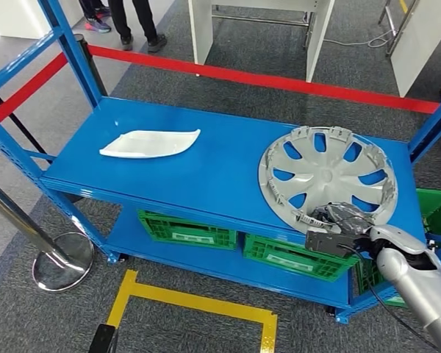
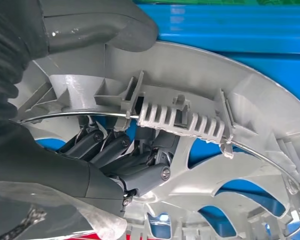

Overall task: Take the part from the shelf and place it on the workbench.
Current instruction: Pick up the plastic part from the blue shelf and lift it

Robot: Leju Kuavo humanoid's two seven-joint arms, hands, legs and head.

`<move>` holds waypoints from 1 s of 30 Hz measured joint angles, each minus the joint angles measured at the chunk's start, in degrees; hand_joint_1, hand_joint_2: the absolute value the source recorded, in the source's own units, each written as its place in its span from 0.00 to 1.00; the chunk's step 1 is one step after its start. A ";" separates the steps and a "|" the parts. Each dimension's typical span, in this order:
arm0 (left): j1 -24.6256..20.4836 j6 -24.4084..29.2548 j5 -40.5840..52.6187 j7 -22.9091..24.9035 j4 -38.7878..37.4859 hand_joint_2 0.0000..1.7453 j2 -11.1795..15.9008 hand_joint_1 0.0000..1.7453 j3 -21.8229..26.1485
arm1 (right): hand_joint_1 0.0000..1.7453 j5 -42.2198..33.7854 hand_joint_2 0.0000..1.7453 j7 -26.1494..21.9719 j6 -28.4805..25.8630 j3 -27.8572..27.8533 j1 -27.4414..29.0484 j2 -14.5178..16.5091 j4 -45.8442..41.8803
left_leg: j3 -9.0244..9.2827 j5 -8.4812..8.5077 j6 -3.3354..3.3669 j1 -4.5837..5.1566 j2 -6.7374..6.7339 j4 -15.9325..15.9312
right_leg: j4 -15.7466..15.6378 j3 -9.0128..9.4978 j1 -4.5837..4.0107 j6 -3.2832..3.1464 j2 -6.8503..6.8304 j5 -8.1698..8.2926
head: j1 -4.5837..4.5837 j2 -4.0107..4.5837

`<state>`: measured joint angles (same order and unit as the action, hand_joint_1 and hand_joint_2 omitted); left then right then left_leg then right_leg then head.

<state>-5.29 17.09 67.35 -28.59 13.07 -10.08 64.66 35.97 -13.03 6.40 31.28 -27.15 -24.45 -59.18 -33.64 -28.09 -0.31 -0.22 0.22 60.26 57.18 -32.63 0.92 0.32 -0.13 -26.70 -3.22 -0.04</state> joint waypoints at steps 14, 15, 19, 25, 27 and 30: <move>0.06 -0.98 -0.27 -1.26 0.00 1.00 0.56 0.00 0.37 | 1.00 0.29 1.00 0.05 -1.95 -0.27 1.11 0.26 -0.18 | 1.64 1.32 1.32 -0.14 -0.07 -2.69 | 0.31 -0.85 -0.07 1.62 0.21 0.04 | 0.00 0.00; 0.01 -1.11 -0.25 -1.51 0.00 1.00 0.60 0.00 0.37 | 1.00 0.36 1.00 -0.02 -2.10 -0.35 1.23 0.26 -0.19 | 1.66 1.53 1.74 -0.23 -0.09 -2.92 | 1.53 -1.52 -0.01 1.87 0.20 -0.85 | 0.16 0.00; 0.08 -1.02 0.35 -1.72 0.00 1.00 0.71 0.00 0.37 | 1.00 0.75 1.00 -0.36 -2.99 -0.61 1.95 0.26 -0.19 | 1.50 1.72 2.36 -0.08 -0.11 -3.11 | 15.25 -8.22 0.06 2.34 0.16 -6.97 | 0.56 0.00; -0.04 0.97 0.60 -0.42 0.00 1.00 0.67 0.00 0.37 | 1.00 3.10 1.00 -1.43 -6.82 -2.29 3.70 0.93 -2.21 | 1.46 1.26 1.71 0.21 0.12 -2.72 | 2.23 -1.95 0.12 1.88 0.05 0.11 | 0.57 0.00; -0.04 1.26 0.68 -0.26 0.00 1.00 0.64 0.00 0.37 | 1.00 4.38 1.00 -1.49 -8.92 -3.18 4.70 1.77 -3.47 | 1.11 1.26 1.21 0.40 0.18 -2.54 | 0.71 -1.09 -0.06 1.43 0.11 -0.07 | 0.55 0.00; -0.06 1.43 0.90 -0.21 0.00 1.00 0.61 0.00 0.37 | 1.00 6.07 1.00 -1.46 -10.89 -4.67 6.20 2.86 -5.60 | 0.61 0.35 0.31 0.30 0.17 -1.45 | 0.68 -1.24 0.15 0.40 0.07 -0.04 | 0.48 0.00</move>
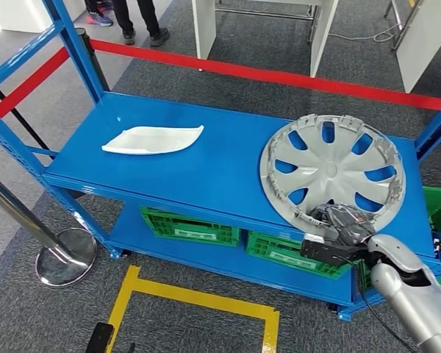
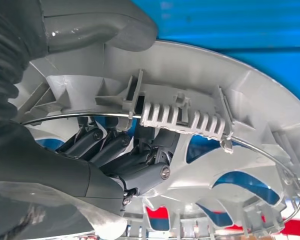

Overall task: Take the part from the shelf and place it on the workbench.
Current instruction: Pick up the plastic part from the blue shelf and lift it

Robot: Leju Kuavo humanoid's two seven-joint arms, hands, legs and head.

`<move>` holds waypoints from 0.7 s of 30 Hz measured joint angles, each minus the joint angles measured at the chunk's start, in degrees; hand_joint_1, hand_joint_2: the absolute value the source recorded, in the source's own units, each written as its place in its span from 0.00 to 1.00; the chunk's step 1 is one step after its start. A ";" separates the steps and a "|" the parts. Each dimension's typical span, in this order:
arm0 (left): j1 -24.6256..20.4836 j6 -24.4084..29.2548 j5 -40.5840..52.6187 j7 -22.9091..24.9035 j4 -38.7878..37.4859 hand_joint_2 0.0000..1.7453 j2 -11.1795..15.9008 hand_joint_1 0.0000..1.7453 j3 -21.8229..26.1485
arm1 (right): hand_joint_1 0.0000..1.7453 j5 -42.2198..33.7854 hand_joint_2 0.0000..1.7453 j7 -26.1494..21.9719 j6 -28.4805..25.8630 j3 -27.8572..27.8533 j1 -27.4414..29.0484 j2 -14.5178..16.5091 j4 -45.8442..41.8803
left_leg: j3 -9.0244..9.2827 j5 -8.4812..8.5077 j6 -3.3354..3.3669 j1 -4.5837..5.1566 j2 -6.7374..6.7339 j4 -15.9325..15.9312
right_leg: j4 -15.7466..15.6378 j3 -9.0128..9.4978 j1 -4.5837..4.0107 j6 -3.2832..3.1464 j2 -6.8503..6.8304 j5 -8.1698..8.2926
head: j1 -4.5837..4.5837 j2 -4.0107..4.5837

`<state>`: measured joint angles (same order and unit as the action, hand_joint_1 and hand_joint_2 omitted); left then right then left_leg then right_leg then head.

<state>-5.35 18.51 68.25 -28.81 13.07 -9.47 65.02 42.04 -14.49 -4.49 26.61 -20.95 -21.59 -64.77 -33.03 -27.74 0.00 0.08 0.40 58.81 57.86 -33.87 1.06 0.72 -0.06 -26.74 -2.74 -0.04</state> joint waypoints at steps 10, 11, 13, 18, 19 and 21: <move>-0.04 0.11 0.73 0.68 0.00 1.00 -0.04 0.00 -0.01 | 1.00 4.63 1.00 -0.56 -5.49 -4.74 3.61 3.27 -6.63 | -2.51 1.90 0.85 0.29 -0.13 2.65 | -0.01 0.76 -0.52 -0.84 0.05 -0.67 | -0.14 0.00; -0.06 0.13 0.75 0.69 0.00 1.00 -0.03 0.00 -0.01 | 1.00 5.10 1.00 -0.60 -6.19 -5.09 3.82 3.53 -7.19 | -1.68 2.39 1.16 0.43 -0.15 0.60 | 0.02 0.68 -0.57 -0.67 0.06 -0.72 | -0.14 0.00; -0.10 0.16 0.80 0.69 0.00 1.00 -0.06 0.00 -0.02 | 1.00 5.94 1.00 -0.64 -7.21 -5.62 4.16 3.93 -8.28 | -1.33 2.20 1.36 0.50 -0.18 -0.69 | -0.06 0.49 -0.60 -0.17 0.03 -0.68 | -0.14 0.00; -0.33 0.32 0.91 0.82 0.00 1.00 -0.43 0.00 -0.02 | 1.00 7.89 1.00 -0.55 -8.50 -6.52 4.85 4.41 -10.57 | -0.65 2.61 2.03 -0.01 -0.20 -2.02 | 8.31 -3.76 -0.39 0.95 0.01 -5.55 | 0.09 0.00; -0.35 0.35 0.98 0.87 0.00 1.00 -0.45 0.00 -0.02 | 1.00 8.98 1.00 -0.39 -9.18 -6.70 5.05 4.48 -10.88 | -0.65 2.60 2.08 0.00 -0.19 -2.01 | 12.28 -5.72 -0.34 1.10 0.01 -7.04 | 0.11 0.00; -0.35 0.36 1.19 0.93 0.00 1.00 -0.56 0.00 -0.02 | 1.00 11.07 1.00 -0.04 -10.85 -7.03 5.62 4.62 -11.61 | -0.57 2.49 2.04 -0.05 -0.17 -1.96 | 16.12 -7.94 -0.22 1.41 0.00 -7.32 | 0.11 0.00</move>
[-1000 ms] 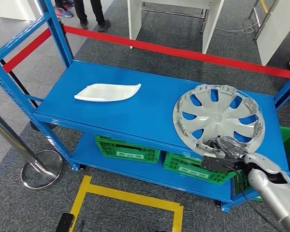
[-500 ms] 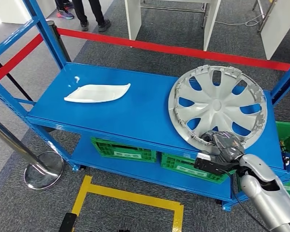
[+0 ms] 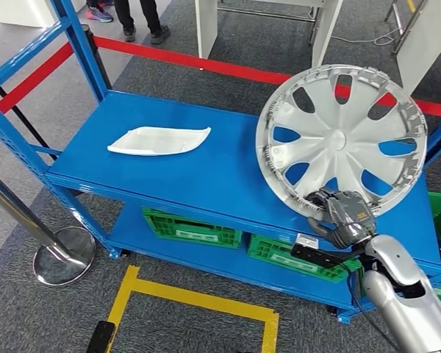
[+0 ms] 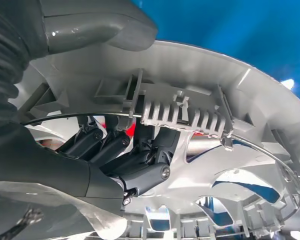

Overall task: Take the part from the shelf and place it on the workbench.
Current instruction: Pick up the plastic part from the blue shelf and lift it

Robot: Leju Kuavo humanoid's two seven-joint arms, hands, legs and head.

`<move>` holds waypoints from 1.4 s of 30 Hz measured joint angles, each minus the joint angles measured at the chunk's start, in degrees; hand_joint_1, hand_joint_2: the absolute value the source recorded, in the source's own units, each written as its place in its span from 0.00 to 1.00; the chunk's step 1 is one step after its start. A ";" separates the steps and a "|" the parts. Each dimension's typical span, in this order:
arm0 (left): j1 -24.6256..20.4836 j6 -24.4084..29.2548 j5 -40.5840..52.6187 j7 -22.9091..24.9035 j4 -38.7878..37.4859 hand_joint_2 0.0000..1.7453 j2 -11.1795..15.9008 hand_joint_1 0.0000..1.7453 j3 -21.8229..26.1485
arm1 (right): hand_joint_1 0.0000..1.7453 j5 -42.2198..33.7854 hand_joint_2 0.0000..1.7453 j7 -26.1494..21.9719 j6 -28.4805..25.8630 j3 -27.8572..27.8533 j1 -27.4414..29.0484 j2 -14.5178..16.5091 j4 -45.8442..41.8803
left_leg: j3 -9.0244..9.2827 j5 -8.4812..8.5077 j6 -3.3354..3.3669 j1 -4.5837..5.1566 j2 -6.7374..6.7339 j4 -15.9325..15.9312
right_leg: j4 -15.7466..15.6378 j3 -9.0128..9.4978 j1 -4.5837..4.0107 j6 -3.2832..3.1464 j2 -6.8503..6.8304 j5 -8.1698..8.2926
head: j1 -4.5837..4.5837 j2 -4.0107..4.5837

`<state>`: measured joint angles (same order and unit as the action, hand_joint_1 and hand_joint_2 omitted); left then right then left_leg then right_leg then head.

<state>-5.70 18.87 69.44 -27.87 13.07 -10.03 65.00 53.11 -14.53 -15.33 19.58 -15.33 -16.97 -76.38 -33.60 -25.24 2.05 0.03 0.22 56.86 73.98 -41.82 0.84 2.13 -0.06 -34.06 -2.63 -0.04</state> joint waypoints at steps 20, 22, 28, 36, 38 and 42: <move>-0.51 0.21 0.68 0.91 0.00 1.00 -0.31 0.00 -0.07 | 1.00 8.62 1.00 0.58 -11.21 -2.26 2.68 3.81 -8.95 | -1.67 -1.19 -0.36 0.63 0.00 4.54 | -14.79 7.92 -0.51 -2.35 0.31 6.16 | -0.09 0.00; -0.56 0.23 0.68 0.93 0.00 1.00 -0.29 0.00 -0.07 | 1.00 8.62 1.00 0.64 -11.22 -2.44 2.71 3.95 -9.10 | -0.81 -1.24 -0.09 0.85 -0.05 2.52 | -14.90 7.75 -0.53 -1.96 0.24 6.23 | -0.08 0.00; -0.65 0.37 0.69 0.94 0.00 1.00 -0.48 0.00 -0.09 | 1.00 9.68 1.00 0.94 -11.38 -2.71 2.84 4.09 -9.53 | -0.06 -0.36 0.23 0.26 -0.09 0.57 | -5.77 3.10 -0.22 -0.48 0.12 0.96 | 0.27 0.00; -0.62 0.41 0.68 0.95 0.00 1.00 -0.85 0.00 -0.11 | 1.00 12.79 1.00 2.30 -11.50 -2.32 2.45 4.25 -10.68 | -0.39 -1.21 -0.79 0.39 0.12 1.93 | -14.48 7.68 0.04 -0.20 0.08 6.09 | 0.38 0.00; -0.57 0.45 0.68 0.95 0.00 1.00 -0.85 0.00 -0.11 | 1.00 13.30 1.00 2.38 -11.64 -2.16 2.43 4.32 -10.92 | -0.58 -1.25 -1.07 0.48 0.13 2.20 | -14.64 7.83 -0.07 -0.90 0.27 5.84 | 0.37 0.00; -0.65 0.49 0.67 0.95 0.00 1.00 -0.79 0.00 -0.11 | 1.00 14.54 1.00 2.48 -11.66 -1.65 1.58 4.43 -11.31 | -2.91 -4.77 -2.16 0.22 0.05 7.63 | -14.80 7.95 0.26 -2.08 0.18 5.99 | 0.22 0.00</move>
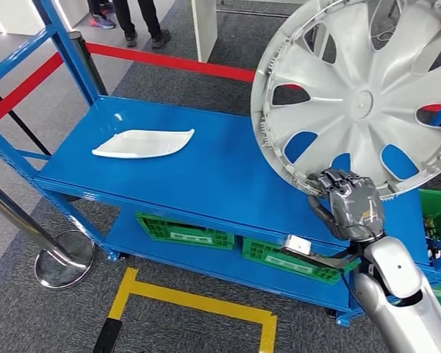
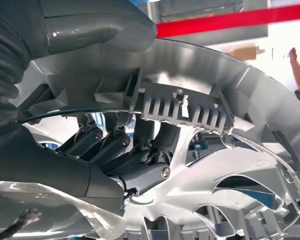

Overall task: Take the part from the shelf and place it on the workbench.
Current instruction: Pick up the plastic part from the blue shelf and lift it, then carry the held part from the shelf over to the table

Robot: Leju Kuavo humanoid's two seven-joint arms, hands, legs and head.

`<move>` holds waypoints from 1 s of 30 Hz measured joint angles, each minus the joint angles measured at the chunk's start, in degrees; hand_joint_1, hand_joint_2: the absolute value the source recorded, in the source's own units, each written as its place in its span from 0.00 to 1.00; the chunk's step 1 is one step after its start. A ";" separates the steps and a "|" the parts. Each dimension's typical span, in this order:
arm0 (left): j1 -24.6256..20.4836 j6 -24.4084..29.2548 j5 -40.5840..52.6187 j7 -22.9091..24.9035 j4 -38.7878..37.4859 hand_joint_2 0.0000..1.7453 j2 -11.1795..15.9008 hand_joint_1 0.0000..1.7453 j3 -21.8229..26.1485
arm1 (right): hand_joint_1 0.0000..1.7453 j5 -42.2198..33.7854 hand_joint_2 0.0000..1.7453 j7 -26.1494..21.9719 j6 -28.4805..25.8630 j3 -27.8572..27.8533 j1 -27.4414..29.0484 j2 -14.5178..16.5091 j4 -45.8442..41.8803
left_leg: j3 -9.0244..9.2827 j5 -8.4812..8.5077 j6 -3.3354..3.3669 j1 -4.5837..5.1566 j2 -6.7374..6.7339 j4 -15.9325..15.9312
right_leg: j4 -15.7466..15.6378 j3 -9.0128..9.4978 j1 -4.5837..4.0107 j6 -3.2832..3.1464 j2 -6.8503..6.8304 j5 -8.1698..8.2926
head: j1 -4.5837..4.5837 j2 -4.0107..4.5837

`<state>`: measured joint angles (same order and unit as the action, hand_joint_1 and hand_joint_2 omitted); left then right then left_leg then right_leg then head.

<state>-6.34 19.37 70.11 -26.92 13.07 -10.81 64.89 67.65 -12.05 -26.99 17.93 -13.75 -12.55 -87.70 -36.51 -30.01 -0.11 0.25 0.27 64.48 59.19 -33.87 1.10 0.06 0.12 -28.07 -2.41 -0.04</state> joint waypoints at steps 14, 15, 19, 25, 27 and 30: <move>-0.15 3.90 -1.13 1.66 0.00 1.00 -0.15 0.00 0.04 | 1.00 5.09 1.00 -0.17 0.45 2.58 -4.11 -0.71 -0.04 | 1.61 4.65 1.82 -0.13 -0.11 -6.13 | 1.29 -0.83 -0.29 1.47 0.16 -1.51 | 0.03 0.00; -0.23 4.10 -1.17 1.75 0.00 1.00 -0.18 0.00 0.05 | 1.00 5.33 1.00 -0.15 0.48 2.90 -4.50 -0.81 -0.02 | 1.72 4.83 2.01 -0.27 -0.15 -6.40 | 3.67 -1.99 -0.29 1.66 0.11 -2.97 | 0.09 0.00; -0.31 4.37 -1.41 2.07 0.00 1.00 -0.31 0.00 0.07 | 1.00 5.51 1.00 -0.13 0.66 3.95 -5.26 -0.99 0.25 | 1.67 4.95 2.19 -0.17 -0.14 -6.29 | 15.62 -7.52 -0.27 2.22 0.06 -7.50 | 0.19 0.00; -0.48 4.61 -2.05 2.19 0.00 1.00 -0.47 0.00 0.10 | 1.00 5.49 1.00 -0.10 1.01 5.66 -7.10 -1.01 0.72 | 0.77 5.09 1.30 0.21 -0.10 -5.04 | 0.97 -0.20 -0.07 1.97 -0.04 -0.21 | 0.13 0.00; -0.46 4.61 -2.19 2.31 0.00 1.00 -0.45 0.00 0.12 | 1.00 5.49 1.00 -0.05 1.05 6.10 -7.28 -1.01 0.84 | 0.30 5.48 0.69 0.28 -0.06 -4.87 | 0.78 -0.35 -0.12 1.27 0.02 -0.05 | 0.08 0.00; -0.42 4.61 -2.22 2.38 0.00 1.00 -0.40 0.00 0.14 | 1.00 5.50 1.00 -0.02 1.11 6.67 -7.23 -1.01 1.02 | -0.98 2.45 -0.18 0.09 0.00 -1.79 | 0.55 -1.05 0.14 -0.03 -0.22 0.84 | -0.13 0.00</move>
<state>-6.76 23.98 67.89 -24.54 13.07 -11.22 65.03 73.15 -12.07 -25.87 24.61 -20.98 -13.55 -86.67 -37.50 -27.56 -0.29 0.35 0.27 62.69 59.74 -34.92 1.25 0.03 -0.10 -27.23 -2.54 -0.04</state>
